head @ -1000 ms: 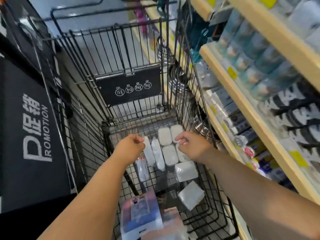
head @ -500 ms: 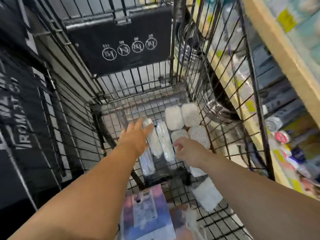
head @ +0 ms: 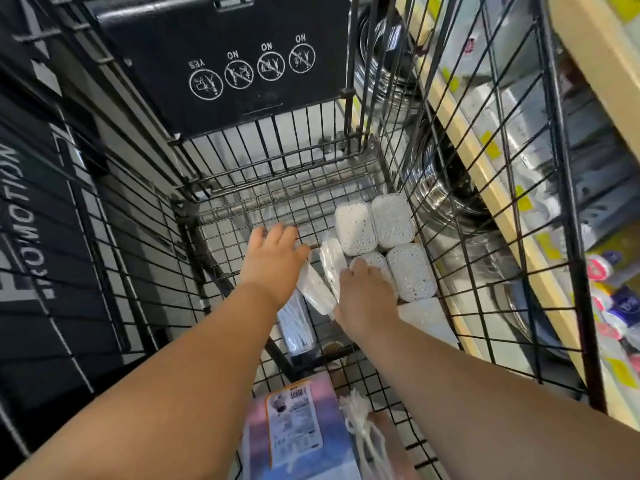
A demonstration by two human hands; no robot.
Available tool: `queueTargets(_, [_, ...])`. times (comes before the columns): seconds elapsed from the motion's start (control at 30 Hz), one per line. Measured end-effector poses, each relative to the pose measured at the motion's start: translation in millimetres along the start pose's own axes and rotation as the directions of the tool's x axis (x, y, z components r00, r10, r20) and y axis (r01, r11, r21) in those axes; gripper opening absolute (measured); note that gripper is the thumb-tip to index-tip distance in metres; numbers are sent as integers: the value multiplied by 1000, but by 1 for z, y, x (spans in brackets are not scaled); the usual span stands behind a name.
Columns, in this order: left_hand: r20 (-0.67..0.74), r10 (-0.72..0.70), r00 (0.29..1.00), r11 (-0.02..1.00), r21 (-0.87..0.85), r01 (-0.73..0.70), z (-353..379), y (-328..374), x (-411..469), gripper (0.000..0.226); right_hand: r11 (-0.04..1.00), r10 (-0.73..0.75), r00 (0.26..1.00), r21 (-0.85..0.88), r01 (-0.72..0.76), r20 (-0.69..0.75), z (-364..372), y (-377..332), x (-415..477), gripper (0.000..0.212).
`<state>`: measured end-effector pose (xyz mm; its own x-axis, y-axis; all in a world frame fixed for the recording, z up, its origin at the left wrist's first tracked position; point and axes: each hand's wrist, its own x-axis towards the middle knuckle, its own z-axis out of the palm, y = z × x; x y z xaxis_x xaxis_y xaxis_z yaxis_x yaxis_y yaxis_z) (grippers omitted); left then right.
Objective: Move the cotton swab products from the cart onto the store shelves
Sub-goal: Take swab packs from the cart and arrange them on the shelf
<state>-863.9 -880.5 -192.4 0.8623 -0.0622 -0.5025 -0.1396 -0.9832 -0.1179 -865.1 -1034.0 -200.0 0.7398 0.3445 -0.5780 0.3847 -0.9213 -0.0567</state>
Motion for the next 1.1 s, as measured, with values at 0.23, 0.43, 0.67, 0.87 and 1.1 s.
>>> queueTargets(0.23, [-15,-194,981,966,-175,188,-31,-12,-34,52,996,-42,999,83,43,-10,-16,-1,-13,23])
queueTargets(0.43, [84,-403,911,861,-304,409,-84,-30,-73,47,962,-29,996,274,6,81,-73,10,-34,19])
queueTargets(0.67, [136,-527,839,656,-563,503,-160,-31,-117,56,728,135,986,665,-164,94,-154,60,-99,25])
queueTargets(0.87, [-76,-572,817,577,-745,334,-271,6,-157,48,468,213,976,882,-61,-45,-251,96,-173,42])
queueTargets(1.1, [-337,-511,791,567,-823,15,-413,74,-204,42,156,463,803,926,343,-375,-354,169,-299,37])
